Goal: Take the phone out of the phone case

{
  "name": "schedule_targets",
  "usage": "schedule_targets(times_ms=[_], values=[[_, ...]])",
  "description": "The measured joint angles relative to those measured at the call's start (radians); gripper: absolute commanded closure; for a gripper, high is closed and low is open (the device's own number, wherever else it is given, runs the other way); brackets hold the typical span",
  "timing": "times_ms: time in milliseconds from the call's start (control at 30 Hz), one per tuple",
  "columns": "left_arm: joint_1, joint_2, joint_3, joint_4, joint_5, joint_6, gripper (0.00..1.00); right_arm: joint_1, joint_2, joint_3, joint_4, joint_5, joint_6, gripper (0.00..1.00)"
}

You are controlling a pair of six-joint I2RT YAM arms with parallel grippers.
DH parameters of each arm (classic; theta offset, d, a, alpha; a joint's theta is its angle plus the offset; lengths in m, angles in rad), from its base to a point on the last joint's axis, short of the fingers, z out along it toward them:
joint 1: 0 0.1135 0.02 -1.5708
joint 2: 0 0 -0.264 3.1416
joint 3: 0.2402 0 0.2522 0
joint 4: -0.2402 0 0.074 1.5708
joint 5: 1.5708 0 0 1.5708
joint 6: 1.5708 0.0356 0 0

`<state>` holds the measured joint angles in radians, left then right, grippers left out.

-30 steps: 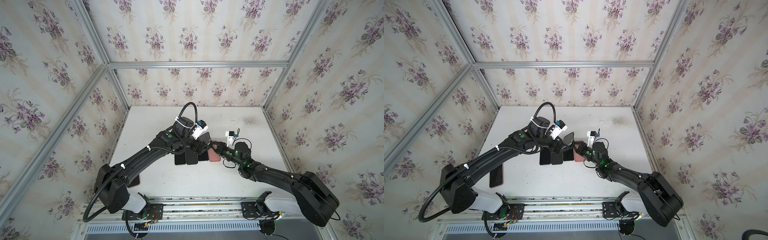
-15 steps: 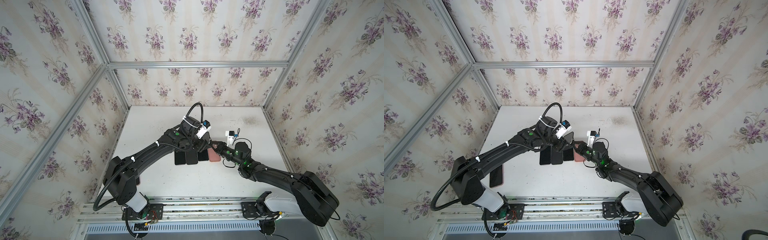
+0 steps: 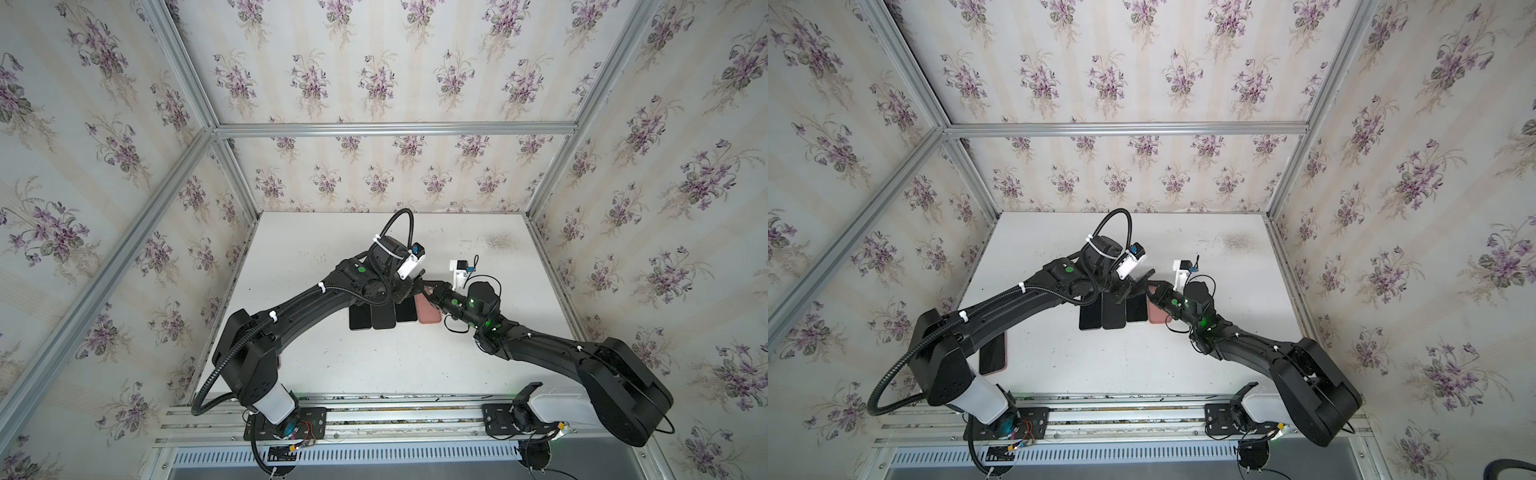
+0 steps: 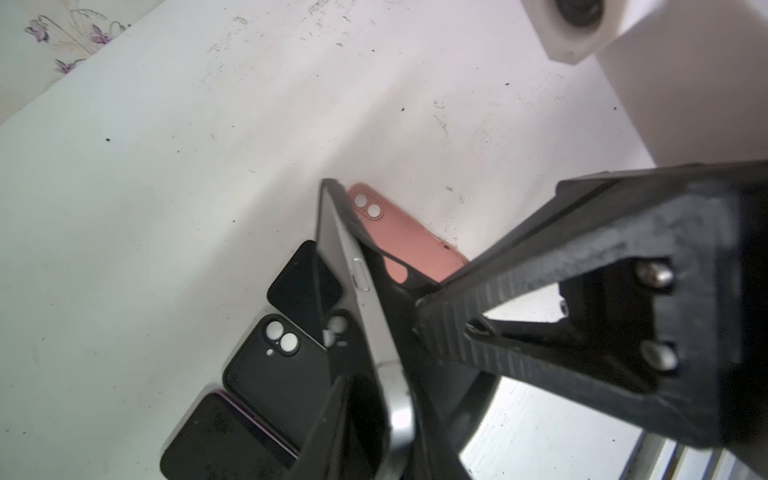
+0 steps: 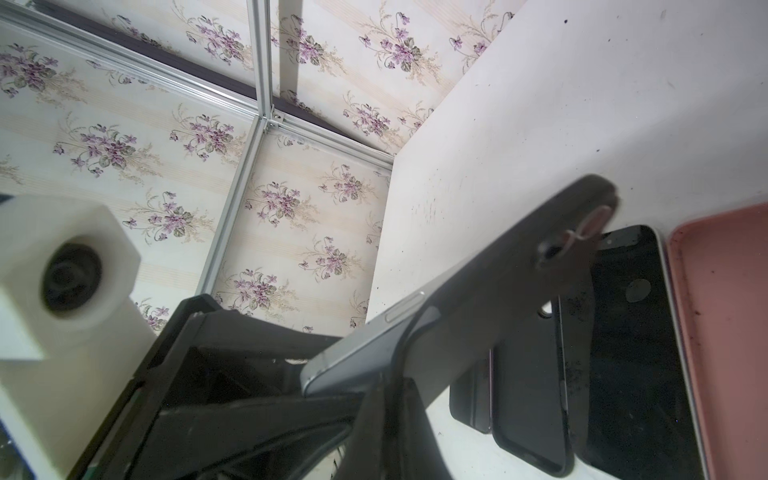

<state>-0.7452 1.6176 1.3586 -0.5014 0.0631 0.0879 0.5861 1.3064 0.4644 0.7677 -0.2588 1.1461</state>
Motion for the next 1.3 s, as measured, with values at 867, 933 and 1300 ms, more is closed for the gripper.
schedule_targets(times_ms=[867,933,1300], values=[[0.004,-0.17,-0.071,0.01,-0.264,0.054,0.99,0.002,0.057,0.052,0.061,-0.046,0.024,1.0],[0.007,-0.19,-0.08,0.01,-0.275,0.061,0.99,0.002,0.063,0.054,0.061,-0.048,0.025,1.0],[0.015,-0.294,-0.129,0.015,-0.313,0.103,0.99,0.003,0.077,0.065,0.066,-0.059,0.028,1.0]])
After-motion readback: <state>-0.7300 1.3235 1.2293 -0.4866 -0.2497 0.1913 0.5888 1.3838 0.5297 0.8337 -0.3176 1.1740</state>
